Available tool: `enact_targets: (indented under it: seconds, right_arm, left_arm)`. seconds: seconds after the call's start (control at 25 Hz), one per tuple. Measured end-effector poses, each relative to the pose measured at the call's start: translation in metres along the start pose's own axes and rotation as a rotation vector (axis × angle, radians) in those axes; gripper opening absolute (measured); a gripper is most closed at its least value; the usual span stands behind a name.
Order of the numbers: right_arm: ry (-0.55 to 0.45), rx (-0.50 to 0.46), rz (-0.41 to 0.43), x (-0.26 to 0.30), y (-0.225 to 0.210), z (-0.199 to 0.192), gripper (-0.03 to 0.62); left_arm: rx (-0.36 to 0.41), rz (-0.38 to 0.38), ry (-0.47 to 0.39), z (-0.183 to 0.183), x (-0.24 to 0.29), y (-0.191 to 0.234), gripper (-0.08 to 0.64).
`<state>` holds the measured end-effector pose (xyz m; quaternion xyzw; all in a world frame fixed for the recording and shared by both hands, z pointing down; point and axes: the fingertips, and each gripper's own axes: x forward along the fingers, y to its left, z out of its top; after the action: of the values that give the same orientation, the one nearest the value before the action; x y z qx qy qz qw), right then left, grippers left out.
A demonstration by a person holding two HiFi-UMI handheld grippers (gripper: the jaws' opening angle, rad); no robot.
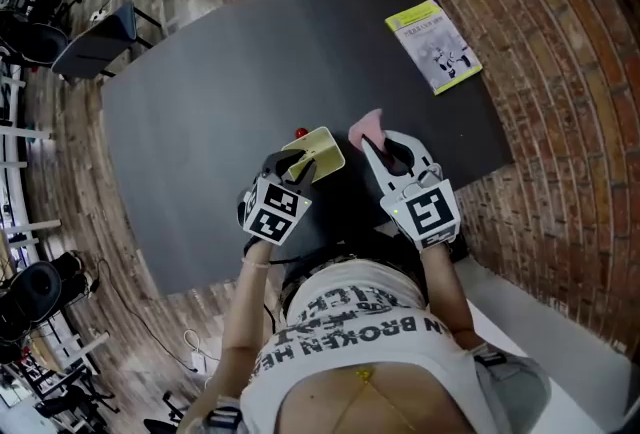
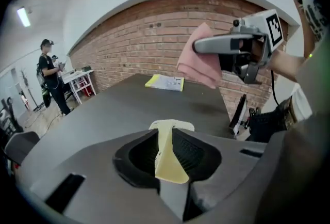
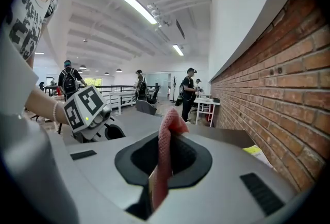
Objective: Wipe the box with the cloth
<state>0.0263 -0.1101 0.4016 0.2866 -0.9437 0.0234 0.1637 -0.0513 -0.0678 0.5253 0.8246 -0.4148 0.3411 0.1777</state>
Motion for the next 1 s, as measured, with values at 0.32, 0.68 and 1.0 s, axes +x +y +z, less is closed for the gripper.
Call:
enact_targets:
  seconds: [0.32,0.68,1.0]
  right_arm:
    - [0.054,0.029,-0.079,-0.011,-0.005,-0.018,0.017]
    - [0.085,0.051,-0.158,-0.028,-0.016,-0.032,0.017]
    - [0.115,-0.002,-0.089,-0.022,-0.008,-0.046,0.017]
  left_arm:
    - [0.321,-0.089,0.251,-0.035,0.051,-0.008,0.067]
    - [0.468,-0.088,0.323,-0.048,0.065,-0.007,0.037]
    - [0.561,-0.180,0.330,-0.070,0.045,-0.030,0.032]
